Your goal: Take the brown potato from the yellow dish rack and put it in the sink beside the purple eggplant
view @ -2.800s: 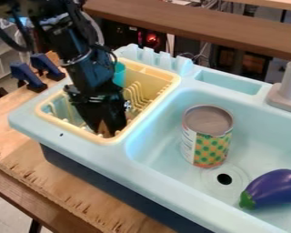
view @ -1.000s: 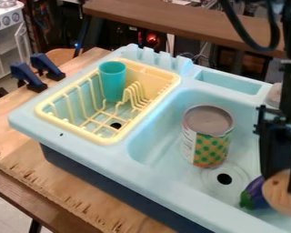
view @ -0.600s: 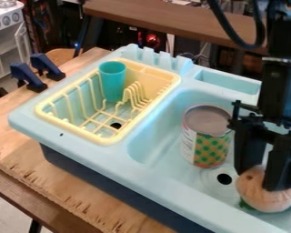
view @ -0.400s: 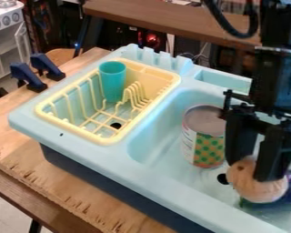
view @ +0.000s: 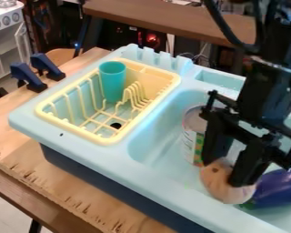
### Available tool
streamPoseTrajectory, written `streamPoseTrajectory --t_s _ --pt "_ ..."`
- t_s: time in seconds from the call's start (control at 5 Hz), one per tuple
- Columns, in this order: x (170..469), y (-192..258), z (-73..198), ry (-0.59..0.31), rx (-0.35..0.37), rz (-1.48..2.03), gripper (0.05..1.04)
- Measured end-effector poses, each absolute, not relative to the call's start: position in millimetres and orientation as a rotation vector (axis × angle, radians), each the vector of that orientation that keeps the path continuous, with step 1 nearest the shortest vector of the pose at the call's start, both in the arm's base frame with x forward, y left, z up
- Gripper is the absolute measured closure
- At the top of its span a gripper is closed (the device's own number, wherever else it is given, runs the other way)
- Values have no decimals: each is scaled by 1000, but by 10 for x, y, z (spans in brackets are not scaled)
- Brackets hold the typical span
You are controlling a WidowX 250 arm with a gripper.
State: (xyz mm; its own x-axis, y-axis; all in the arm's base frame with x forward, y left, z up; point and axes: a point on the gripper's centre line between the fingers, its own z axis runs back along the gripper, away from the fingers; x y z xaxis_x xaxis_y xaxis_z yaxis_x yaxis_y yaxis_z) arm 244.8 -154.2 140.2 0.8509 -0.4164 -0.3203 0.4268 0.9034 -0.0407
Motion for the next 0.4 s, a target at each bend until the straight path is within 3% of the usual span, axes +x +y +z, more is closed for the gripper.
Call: streamPoseTrajectory --t_s 0.2,0.4 --pt "2501 -1427 1145 277 77 -380 501" --pt "2598 -1326 1116 156 63 -370 501"
